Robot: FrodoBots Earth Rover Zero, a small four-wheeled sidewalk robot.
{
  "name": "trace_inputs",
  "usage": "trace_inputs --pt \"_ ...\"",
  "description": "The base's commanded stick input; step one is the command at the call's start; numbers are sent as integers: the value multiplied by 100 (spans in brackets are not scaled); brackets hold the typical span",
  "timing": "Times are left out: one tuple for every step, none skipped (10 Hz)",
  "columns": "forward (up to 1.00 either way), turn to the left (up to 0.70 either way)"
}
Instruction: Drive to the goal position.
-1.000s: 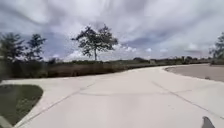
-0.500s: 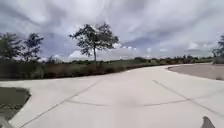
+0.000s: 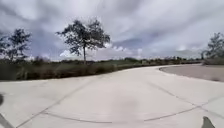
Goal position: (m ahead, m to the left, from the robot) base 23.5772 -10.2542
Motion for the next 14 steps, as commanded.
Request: trace_inputs --pt "85 0" --pt "85 0" --pt "85 0" --pt "85 0" --pt "85 0" --pt "85 0" --pt "85 0" --pt "85 0" --pt "85 0" --pt "85 0" --pt "85 0" --pt "85 0" --pt "85 0" --pt "85 -34"
